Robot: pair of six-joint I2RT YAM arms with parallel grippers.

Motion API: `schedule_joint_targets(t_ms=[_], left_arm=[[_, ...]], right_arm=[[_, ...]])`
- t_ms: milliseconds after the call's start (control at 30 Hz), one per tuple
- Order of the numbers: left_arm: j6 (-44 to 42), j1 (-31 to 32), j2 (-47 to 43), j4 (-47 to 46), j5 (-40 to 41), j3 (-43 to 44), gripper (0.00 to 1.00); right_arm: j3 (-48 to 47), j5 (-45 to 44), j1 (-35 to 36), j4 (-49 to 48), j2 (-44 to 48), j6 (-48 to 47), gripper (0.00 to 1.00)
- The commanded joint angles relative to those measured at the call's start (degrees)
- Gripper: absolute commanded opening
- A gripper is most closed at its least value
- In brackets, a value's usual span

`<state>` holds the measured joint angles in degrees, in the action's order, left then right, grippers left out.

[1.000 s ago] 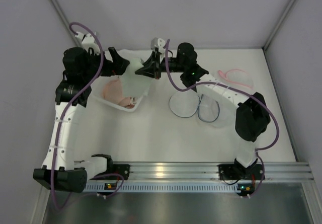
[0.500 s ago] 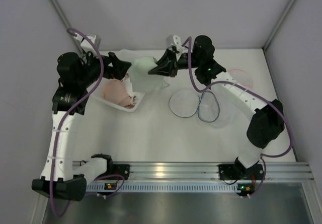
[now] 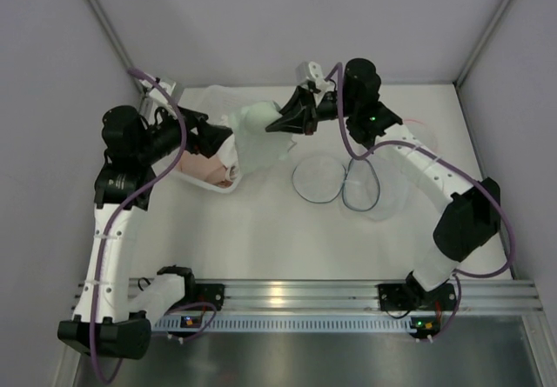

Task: Place the bra in the laundry bag and zip it closed
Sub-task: Pick up the bra from the bin.

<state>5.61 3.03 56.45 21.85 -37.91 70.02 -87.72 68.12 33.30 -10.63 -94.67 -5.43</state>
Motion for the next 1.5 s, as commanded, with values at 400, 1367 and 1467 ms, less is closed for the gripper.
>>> schedule_joint_targets(t_ms=[400,1367,1467], left_arm=[[-1.04,-0.21,3.14,-8.13,-8.39,0.91,0.68],[11.27,1.63,4.38,-25.18,-12.54,-0.32,0.00],[12.06,1.63,3.67,-25.27,-10.35,-0.41,0.00]], right_arm=[[0.97,5.62,-0.43,-0.09,5.82,-2.39,0.00],[-0.25,1.58,-0.34,0.26,1.78,0.33,0.01],[-0.78,0.01,-0.34,0.61,0.64,1.30,0.04]])
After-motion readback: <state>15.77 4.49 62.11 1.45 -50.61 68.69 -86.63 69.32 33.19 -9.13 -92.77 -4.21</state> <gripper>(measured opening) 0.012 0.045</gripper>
